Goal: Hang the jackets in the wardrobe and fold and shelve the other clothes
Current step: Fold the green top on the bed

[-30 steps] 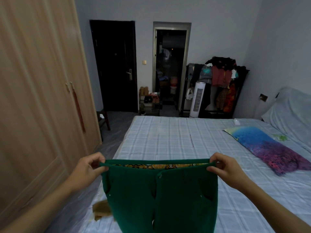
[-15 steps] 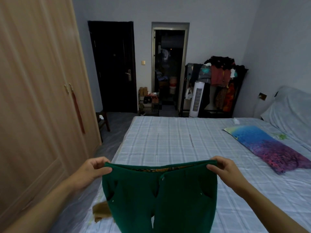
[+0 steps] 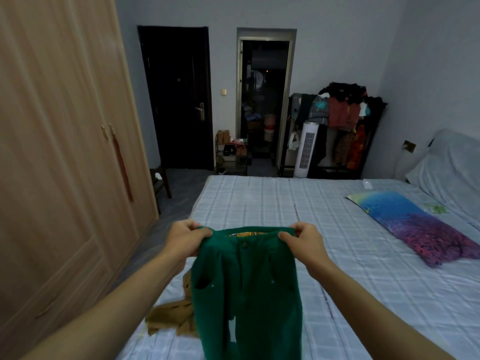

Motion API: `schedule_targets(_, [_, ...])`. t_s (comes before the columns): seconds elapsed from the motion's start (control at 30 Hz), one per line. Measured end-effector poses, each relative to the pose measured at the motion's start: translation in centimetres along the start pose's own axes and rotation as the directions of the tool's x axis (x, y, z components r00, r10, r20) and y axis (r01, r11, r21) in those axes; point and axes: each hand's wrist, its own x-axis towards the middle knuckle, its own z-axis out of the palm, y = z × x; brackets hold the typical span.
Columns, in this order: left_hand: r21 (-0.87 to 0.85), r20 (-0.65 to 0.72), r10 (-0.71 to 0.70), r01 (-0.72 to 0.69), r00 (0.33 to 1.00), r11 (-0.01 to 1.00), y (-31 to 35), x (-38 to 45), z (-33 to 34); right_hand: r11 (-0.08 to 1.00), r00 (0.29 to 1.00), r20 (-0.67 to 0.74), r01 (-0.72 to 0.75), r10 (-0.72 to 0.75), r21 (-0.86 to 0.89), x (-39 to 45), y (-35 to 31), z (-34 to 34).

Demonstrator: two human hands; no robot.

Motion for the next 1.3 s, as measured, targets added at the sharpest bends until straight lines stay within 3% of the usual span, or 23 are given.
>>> schedule_targets(0.33, [-0.082, 0.136, 0.074, -0.064, 0.988, 0.995, 1.2, -5.3, 6.4, 0.968, 0.977, 0.075, 0.186, -0.200, 0.166, -4.7, -2.9, 3.3])
schedule_targets(0.5, [-0.169, 0.254, 0.040, 0.003, 0.966, 0.986, 2.1, -6.6, 6.5, 0.961, 0.961, 0.131, 0.219, -0.242, 0.170, -5.8, -2.6, 2.2])
schedule_targets(0.63, [-0.002, 0.427, 0.117, -0.129, 0.897, 0.992, 1.7, -7.1, 5.6, 0.960, 0.958, 0.059, 0.277, -0.279, 0.050, -5.6, -1.8, 2.0])
schedule_targets(0.7, [0.160, 0.359, 0.275, -0.349, 0.892, 0.923, 1.0, -6.3, 4.6, 0.964, 0.959, 0.099, 0.261, -0.266, 0.059, -5.1, -1.3, 1.7])
schedule_targets(0.8, [0.410, 0.286, 0.504, -0.579, 0.815, 0.705, 0.1, -4.7, 2.3, 0.965, 0.950, 0.182, 0.232, -0.252, 0.123, -4.3, -1.3, 0.7])
schedule_targets(0.9, [0.584, 0.408, 0.478, -0.625, 0.777, 0.518, -0.5, -2.9, 0.4, 0.935, 0.868, 0.359, 0.281, -0.344, 0.215, -4.0, -2.2, -0.9])
schedule_targets(1.0, [0.601, 0.500, 0.447, -0.669, 0.742, 0.437, -0.5, -1.9, -0.5, 0.907, 0.787, 0.456, 0.319, -0.415, 0.274, -4.0, -3.4, -2.3])
schedule_targets(1.1, [0.522, 0.546, 0.361, -0.644, 0.756, 0.559, 0.4, -1.5, -0.7, 0.885, 0.756, 0.468, 0.333, -0.457, 0.326, -4.0, -4.3, -3.1])
schedule_targets(1.2, [0.350, 0.577, 0.320, -0.581, 0.752, 0.735, 1.2, -1.5, -0.8, 0.874, 0.791, 0.398, 0.341, -0.465, 0.345, -3.7, -4.3, -3.7])
schedule_targets(1.3, [0.347, 0.562, 0.374, -0.621, 0.738, 0.703, 1.8, -2.1, -0.6, 0.873, 0.838, 0.305, 0.347, -0.453, 0.343, -3.1, -3.8, -4.2])
